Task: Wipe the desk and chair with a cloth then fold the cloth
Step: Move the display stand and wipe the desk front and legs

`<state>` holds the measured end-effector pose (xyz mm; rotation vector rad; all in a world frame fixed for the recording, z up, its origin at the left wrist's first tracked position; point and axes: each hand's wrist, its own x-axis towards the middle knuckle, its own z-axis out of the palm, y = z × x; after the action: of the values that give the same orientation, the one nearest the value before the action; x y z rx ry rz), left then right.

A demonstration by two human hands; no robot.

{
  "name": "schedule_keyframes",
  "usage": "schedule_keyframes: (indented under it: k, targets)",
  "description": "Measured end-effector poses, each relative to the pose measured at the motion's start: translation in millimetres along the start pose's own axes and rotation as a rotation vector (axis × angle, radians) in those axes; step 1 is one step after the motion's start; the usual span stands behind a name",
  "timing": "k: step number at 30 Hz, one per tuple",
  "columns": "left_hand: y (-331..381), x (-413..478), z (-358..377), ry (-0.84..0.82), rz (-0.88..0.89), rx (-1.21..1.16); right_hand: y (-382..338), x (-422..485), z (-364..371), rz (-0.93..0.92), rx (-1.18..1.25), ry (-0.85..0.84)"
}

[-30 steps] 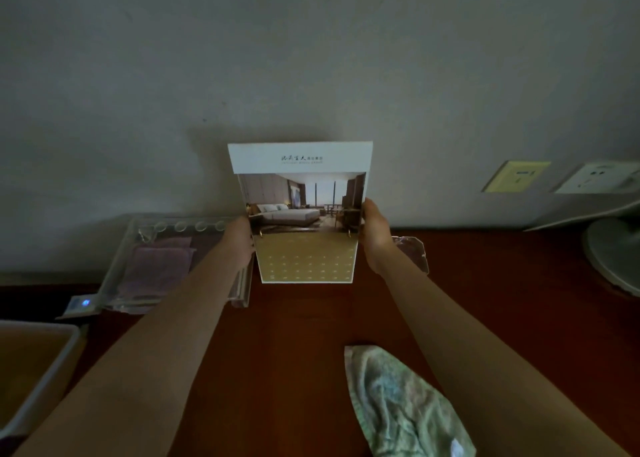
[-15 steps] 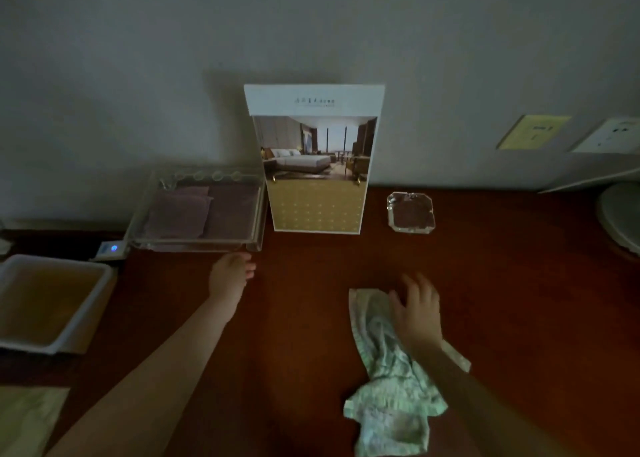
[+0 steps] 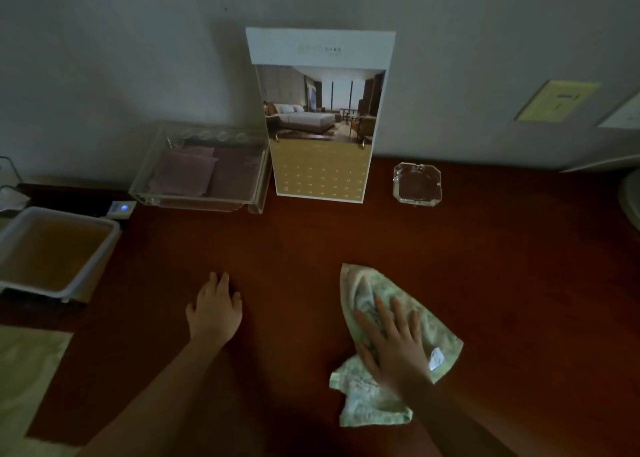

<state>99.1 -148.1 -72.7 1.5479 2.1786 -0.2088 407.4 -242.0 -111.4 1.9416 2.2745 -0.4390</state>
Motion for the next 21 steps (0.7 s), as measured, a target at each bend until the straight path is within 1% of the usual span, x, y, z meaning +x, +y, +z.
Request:
schedule_keyframes:
  k: [3,5,8,10,12,16,18,21]
  targets:
    - [-3,0,-5,-0.039,0.009,0.018,7,3,-7,0.035,0.049,0.024]
    - [-7,0,-8,-0.042,0.03,0.036,13,6,-12,0.113,0.078,0.042]
    - [-15,-1,-10,-0.038,0.05,0.03,20,11,-14,0.354,0.126,0.116]
    - [-22,0,-10,-0.039,0.055,0.023,19,12,-15,0.5,0.154,0.089]
    - [-36,2,-13,-0.039,0.043,0.015,9,14,-17,0.562,0.179,0.064]
    - [-68,7,-19,-0.013,-0.028,-0.073,-1,19,-24,0.658,0.235,0.063]
    - [-97,8,-24,0.007,-0.084,-0.126,-19,22,-25,0.716,0.229,0.077]
    - [-160,11,-31,0.042,-0.192,-0.155,-82,35,-21,0.73,0.228,0.076]
